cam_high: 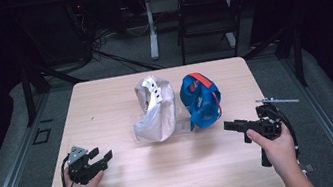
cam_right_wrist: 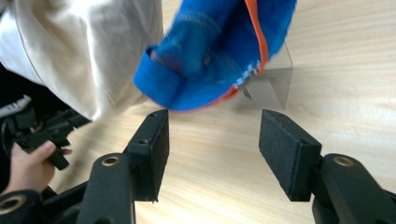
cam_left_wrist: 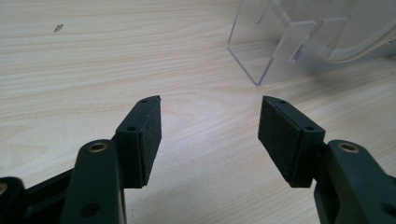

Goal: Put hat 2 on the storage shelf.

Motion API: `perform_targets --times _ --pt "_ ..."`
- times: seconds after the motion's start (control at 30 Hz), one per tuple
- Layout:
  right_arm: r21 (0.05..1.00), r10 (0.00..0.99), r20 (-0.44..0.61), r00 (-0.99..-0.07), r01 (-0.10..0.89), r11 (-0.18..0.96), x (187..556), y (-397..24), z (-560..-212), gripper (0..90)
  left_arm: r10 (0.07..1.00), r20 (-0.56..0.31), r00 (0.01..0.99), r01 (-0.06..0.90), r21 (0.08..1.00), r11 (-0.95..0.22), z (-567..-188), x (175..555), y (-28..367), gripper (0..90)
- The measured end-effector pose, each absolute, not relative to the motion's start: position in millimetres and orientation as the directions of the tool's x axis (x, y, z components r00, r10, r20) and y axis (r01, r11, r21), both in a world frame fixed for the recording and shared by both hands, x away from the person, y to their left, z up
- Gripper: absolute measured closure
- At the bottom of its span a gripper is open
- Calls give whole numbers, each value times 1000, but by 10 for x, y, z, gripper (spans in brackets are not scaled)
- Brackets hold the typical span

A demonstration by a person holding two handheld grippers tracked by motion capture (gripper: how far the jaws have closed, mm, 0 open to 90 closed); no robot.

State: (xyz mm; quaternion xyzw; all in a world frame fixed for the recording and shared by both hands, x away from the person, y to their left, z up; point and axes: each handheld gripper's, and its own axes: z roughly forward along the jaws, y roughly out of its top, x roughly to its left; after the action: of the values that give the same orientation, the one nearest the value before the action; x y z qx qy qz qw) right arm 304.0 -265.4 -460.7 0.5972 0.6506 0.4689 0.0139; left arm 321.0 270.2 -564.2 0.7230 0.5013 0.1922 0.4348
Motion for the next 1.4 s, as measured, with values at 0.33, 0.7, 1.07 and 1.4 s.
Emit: perform_targets --times 0.33,0.7,1.07,1.4 --pt "656 801 525 -289 737 -164 2800 -2693 -5041 452 892 -157 424 555 823 -119 -5645 3207 2699 400" --pt "728 839 446 -312 672 -137 2664 -2624 -5336 458 891 -151 428 559 819 -130 -5649 3208 2690 400" --pt "730 863 425 -274 668 -147 2658 -2601 -5527 459 889 -154 430 557 821 -127 -5663 3217 2683 400" --pt "733 864 451 -223 644 -216 2676 -2697 -5587 454 890 -153 431 562 816 -132 -5674 3218 2669 400"
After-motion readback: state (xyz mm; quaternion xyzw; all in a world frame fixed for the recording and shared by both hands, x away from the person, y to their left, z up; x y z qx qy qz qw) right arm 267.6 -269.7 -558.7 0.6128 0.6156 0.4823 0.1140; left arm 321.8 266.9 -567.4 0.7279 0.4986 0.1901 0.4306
